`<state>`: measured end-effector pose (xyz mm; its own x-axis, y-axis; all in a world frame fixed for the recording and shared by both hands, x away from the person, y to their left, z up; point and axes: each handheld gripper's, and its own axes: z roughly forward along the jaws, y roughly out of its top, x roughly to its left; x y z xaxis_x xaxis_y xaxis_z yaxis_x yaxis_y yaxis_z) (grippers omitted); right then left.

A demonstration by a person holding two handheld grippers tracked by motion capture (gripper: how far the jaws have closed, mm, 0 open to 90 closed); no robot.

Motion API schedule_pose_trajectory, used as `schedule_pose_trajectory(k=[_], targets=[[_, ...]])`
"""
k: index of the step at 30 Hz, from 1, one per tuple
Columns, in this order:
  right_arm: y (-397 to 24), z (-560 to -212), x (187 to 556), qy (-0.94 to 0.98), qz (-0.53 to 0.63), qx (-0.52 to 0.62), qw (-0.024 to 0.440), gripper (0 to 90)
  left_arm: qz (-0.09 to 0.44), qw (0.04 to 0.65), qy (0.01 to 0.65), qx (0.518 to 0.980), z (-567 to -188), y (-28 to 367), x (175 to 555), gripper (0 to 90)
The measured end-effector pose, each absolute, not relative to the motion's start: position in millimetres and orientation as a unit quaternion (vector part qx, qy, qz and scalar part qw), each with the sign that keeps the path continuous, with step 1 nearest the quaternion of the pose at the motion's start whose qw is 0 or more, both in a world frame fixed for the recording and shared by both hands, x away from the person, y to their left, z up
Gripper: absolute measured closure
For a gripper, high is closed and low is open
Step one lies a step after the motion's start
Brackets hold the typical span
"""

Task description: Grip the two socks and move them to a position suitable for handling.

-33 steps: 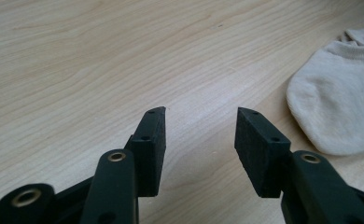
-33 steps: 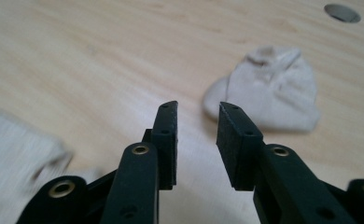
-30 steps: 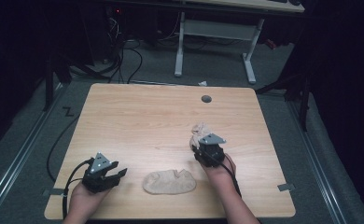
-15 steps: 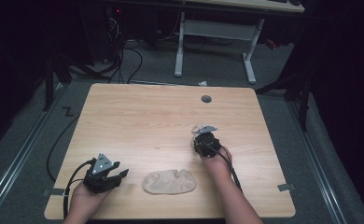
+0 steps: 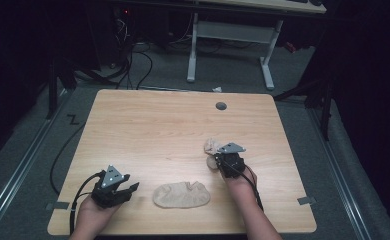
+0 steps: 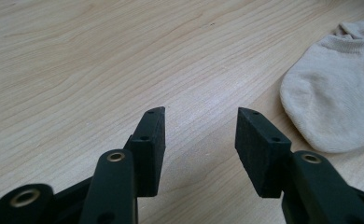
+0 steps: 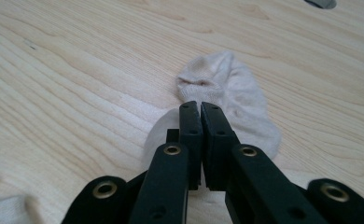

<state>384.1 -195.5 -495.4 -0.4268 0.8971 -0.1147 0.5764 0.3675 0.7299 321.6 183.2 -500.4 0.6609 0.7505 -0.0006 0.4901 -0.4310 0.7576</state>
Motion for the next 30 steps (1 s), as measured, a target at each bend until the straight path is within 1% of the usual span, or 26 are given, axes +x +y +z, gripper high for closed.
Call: schedule_pose_trajectory(k=[2, 9, 15, 20, 22, 25, 28, 29, 30], targets=[[-198.5, -491.8, 379.0, 0.782, 0.317, 0.467, 0.264, 88.0, 0.171, 0.380, 0.374, 0.829, -500.8, 182.7, 321.6, 53.3], [-205.7, -481.6, 370.1, 0.768, 0.349, 0.469, 0.261, 88.1, 0.171, 0.376, 0.374, 0.830, -503.0, 180.1, 322.3, 53.3], [-193.8, -476.3, 366.6, 0.771, 0.366, 0.454, 0.255, 88.1, 0.172, 0.373, 0.372, 0.832, -503.3, 178.7, 321.3, 53.1], [-181.4, -480.4, 368.4, 0.780, 0.358, 0.441, 0.263, 88.0, 0.171, 0.373, 0.372, 0.832, -503.0, 179.8, 321.0, 53.0], [-185.0, -484.2, 369.8, 0.777, 0.355, 0.451, 0.259, 88.0, 0.172, 0.375, 0.371, 0.832, -502.9, 180.5, 320.6, 53.1], [-202.6, -494.8, 370.8, 0.771, 0.341, 0.475, 0.254, 87.3, 0.172, 0.375, 0.371, 0.832, -502.4, 181.6, 320.4, 53.0], [-220.4, -504.4, 369.5, 0.766, 0.323, 0.495, 0.253, 82.5, 0.171, 0.375, 0.371, 0.832, -502.4, 181.4, 321.3, 53.0], [-220.4, -504.4, 369.5, 0.766, 0.323, 0.495, 0.253, 82.5, 0.171, 0.375, 0.371, 0.832, -502.4, 181.4, 321.3, 53.0], [-227.9, -506.7, 368.0, 0.762, 0.321, 0.502, 0.253, 80.0, 0.171, 0.375, 0.371, 0.832, -502.9, 180.6, 321.5, 53.0]])
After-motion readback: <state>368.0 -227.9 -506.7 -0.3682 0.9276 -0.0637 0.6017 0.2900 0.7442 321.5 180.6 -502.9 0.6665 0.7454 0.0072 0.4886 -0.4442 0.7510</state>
